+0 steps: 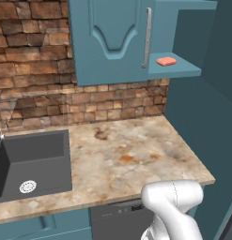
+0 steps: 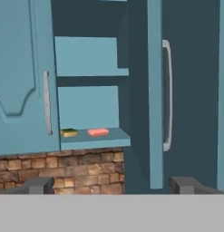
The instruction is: Pick up the sponge and bar soap from the sink, and place them back in the cabinet, and close the cabinet doors.
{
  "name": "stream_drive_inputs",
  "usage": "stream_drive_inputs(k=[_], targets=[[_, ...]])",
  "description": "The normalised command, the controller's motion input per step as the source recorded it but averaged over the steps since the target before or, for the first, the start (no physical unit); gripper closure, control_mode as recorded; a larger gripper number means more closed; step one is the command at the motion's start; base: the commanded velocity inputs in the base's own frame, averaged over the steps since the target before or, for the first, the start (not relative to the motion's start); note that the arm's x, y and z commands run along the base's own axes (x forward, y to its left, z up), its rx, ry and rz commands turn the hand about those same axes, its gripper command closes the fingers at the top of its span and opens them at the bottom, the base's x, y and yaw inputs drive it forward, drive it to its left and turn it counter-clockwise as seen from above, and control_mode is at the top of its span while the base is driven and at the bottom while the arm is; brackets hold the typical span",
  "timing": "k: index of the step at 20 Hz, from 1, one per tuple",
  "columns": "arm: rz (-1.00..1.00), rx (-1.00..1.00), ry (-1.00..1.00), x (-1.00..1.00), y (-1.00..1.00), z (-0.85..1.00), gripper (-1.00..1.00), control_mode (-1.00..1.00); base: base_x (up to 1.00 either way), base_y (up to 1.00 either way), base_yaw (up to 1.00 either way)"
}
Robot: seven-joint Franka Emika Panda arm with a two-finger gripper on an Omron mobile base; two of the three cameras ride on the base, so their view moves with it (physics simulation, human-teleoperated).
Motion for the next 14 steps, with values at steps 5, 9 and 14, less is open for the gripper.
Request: stream_drive_inputs(k=[5,9,14], targets=[[-0.04,0.00,-0.04,0.41,-0.10,-0.24,-1.00,-1.00,0.00,0.00,0.00],[0.00,0.00,-0.05,0.21,-0.24,-0.17,-1.00,-1.00,0.00,0.00,0.00],[-0.01,0.00,-0.08,0.00,-0.26,-0.18,-1.00,-1.00,0.00,0.00,0.00]])
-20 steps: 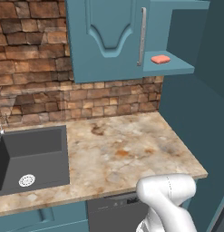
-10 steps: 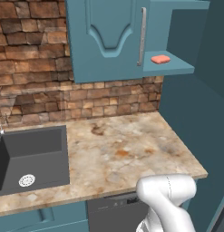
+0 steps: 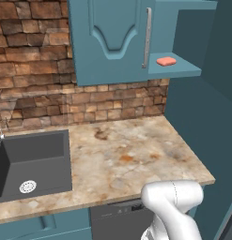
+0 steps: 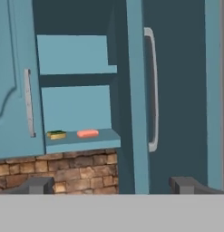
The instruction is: Pick up the sponge and bar soap from the sink, and place them back in the cabinet, and close the cabinet doors.
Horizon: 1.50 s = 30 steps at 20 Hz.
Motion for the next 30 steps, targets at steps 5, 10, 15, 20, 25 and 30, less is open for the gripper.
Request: stream_drive_inputs(k=[5,10,15,20,25,30], targets=[[-0.01,-0.01,-0.07,0.02,-0.12,-0.25,-1.00,-1.00,0.00,0.00,0.00],[-0.04,-0.01,-0.03,0.19,0.00,-0.23,-1.00,-1.00,0.00,0.00,0.00],[-0.03,0.00,-0.01,0.30,0.00,-0.21,-1.00,-1.00,0.00,0.00,0.00],[-0.03,0.00,-0.03,0.24,-0.01,-0.16,-1.00,-1.00,0.00,0.00,0.00],[-0.02,0.00,-0.05,0.08,-0.11,-0.13,-1.00,-1.00,0.00,0.00,0.00],[-0.03,0.00,-0.04,0.12,-0.05,-0.18,-1.00,-1.00,0.00,0.00,0.00]])
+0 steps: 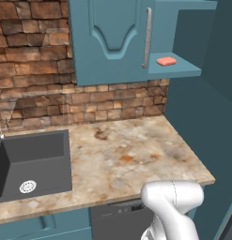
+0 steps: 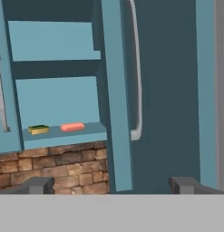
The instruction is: Pick up the sponge and bar soap from the sink, and place them back in the cabinet, and close the cabinet doors.
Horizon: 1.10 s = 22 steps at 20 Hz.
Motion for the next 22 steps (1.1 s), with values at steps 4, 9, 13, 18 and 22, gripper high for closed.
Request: stream_drive_inputs(k=[4,9,13,18,22], targets=[[-0.04,0.00,-0.04,0.18,0.00,-0.14,-1.00,-1.00,0.00,0.00,0.00],[-0.02,0.00,-0.05,0.24,0.00,-0.09,-1.00,-1.00,0.00,0.00,0.00],[0.00,0.00,-0.05,0.13,0.00,-0.06,-1.00,-1.00,0.00,0.00,0.00],[0.00,0.00,-0.05,0.12,0.00,-0.06,-1.00,-1.00,0.00,0.00,0.00],[0.00,0.00,-0.04,0.18,0.00,-0.07,-1.00,-1.00,0.00,0.00,0.00]])
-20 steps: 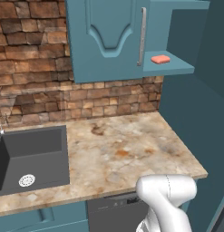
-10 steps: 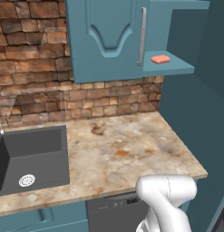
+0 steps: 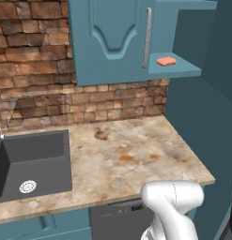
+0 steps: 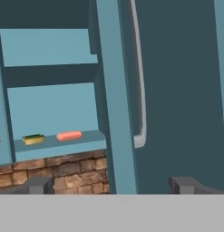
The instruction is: Pick up the sponge and bar soap from the sink, and place them back in the cabinet, and close the cabinet doors.
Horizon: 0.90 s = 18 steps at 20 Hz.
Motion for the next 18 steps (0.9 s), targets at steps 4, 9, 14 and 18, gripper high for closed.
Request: stream_drive_inputs(k=[4,9,14,18], targets=[[0.00,0.00,-0.02,0.21,0.00,-0.08,-1.00,-1.00,0.00,0.00,0.00],[0.00,0.00,-0.02,0.22,0.00,-0.06,-1.00,-1.00,0.00,0.00,0.00],[0.00,0.00,-0.02,0.19,-0.01,-0.02,-1.00,-1.00,0.00,0.00,0.00],[0.00,0.00,-0.03,0.15,-0.07,-0.01,-1.00,-1.00,0.00,0.00,0.00]])
